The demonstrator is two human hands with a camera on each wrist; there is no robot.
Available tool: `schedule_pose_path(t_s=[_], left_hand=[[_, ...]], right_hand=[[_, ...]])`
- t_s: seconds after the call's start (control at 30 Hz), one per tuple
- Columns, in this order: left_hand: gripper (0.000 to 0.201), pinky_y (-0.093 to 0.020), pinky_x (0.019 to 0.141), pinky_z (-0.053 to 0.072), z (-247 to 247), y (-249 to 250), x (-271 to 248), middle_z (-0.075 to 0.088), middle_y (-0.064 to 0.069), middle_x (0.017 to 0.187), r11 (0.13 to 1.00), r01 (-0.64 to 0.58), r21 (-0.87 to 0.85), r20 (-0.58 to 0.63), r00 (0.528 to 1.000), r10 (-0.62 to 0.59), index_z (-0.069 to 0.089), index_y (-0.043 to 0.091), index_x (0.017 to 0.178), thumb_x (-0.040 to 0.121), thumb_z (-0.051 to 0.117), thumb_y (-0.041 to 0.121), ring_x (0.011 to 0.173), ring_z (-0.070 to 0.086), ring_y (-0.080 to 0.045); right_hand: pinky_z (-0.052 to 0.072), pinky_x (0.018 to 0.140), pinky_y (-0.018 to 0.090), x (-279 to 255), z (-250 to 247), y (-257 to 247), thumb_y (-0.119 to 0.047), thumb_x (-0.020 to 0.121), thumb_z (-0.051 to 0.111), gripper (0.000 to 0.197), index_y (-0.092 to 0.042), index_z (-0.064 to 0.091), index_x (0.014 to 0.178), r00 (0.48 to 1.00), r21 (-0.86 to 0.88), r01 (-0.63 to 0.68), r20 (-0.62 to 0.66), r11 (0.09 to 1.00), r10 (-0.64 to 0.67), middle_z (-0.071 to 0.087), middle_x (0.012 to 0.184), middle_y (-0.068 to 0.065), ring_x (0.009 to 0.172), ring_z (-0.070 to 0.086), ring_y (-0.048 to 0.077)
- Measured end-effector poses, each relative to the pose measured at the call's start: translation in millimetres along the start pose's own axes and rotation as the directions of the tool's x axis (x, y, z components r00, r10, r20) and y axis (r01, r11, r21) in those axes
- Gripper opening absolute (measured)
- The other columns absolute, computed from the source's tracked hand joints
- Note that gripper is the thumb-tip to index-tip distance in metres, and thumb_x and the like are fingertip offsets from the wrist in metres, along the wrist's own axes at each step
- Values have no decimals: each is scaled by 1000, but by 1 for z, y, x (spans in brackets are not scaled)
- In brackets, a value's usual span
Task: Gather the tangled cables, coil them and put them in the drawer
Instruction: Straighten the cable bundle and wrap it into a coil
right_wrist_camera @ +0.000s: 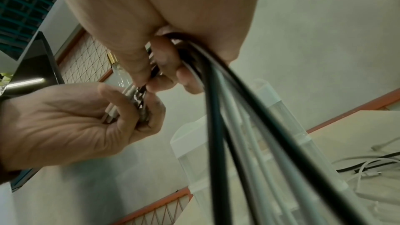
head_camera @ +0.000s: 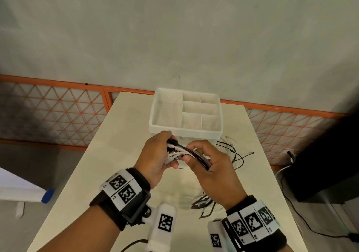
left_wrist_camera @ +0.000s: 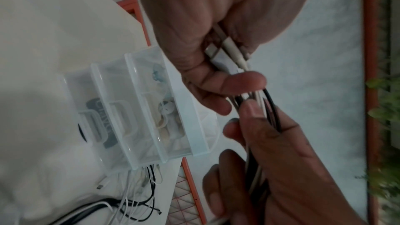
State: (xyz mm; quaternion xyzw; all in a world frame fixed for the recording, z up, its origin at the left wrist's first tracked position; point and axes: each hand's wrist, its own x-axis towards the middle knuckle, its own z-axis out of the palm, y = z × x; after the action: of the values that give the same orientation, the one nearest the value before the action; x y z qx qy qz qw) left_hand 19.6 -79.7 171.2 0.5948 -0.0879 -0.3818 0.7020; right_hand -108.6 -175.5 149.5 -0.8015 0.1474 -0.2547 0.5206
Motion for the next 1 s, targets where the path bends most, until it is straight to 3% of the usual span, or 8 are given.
schedule_pose_path(t_s=[0.13,0.2,0.3,0.5,0.57,0.7,0.87,1.0], left_hand=[[19,-26,40,41,2,-2,-2,52,-11,68,994,-69,85,38,997,66,55,6,80,94,45,12,53,54,-22],[20,-28,41,42,3,-3,-3,53,-15,71,992,-77,105,62,996,70,54,7,79,95,45,12,58,56,-25],[19,-30,44,48,6,-3,-5,56,-18,76,992,-79,103,55,996,74,53,6,82,97,44,14,59,60,-27],[24,-36,53,55,7,-1,-8,61,-12,70,989,-92,115,115,990,79,51,7,80,100,44,18,59,65,-24],[24,-34,50,54,7,0,-7,59,-12,72,988,-86,125,124,990,70,50,9,78,99,44,18,60,62,-24],[22,-28,41,44,6,-3,-4,56,-9,72,990,-85,110,96,993,74,51,12,78,98,45,19,58,58,-20],[18,-26,39,36,5,-3,-6,60,-3,61,985,-127,119,134,985,111,47,13,83,99,39,18,59,62,-23],[21,-26,40,34,5,-4,-6,62,-11,70,964,-180,194,159,976,151,47,15,81,99,38,21,59,60,-26]], right_hand=[[38,53,15,1,2,-1,-16,89,74,8,-22,71,94,999,14,-31,-7,999,31,70,79,-2,53,49,4],[41,52,16,1,3,0,-16,88,76,13,-24,69,96,997,25,-60,-45,998,61,72,84,-6,55,56,4],[54,67,21,1,5,1,-16,87,77,16,-24,70,99,992,14,-92,-79,996,93,74,90,-11,73,69,7],[53,85,16,0,3,-1,-10,87,75,29,-24,76,113,992,66,-107,-53,992,110,78,101,-15,96,72,4],[55,81,19,0,4,-1,-10,85,78,27,-25,76,106,988,76,-106,-109,991,114,78,97,-13,92,72,5],[56,63,39,0,5,0,-14,81,82,15,-23,72,88,965,109,-110,-225,988,132,75,80,-2,69,69,27],[59,72,24,-5,6,0,-6,91,70,15,-19,76,97,975,187,-119,-165,975,151,79,84,-1,82,76,14],[43,54,14,0,3,-6,-8,91,70,16,-21,77,97,976,152,-144,-143,978,165,78,77,-4,57,63,1]])
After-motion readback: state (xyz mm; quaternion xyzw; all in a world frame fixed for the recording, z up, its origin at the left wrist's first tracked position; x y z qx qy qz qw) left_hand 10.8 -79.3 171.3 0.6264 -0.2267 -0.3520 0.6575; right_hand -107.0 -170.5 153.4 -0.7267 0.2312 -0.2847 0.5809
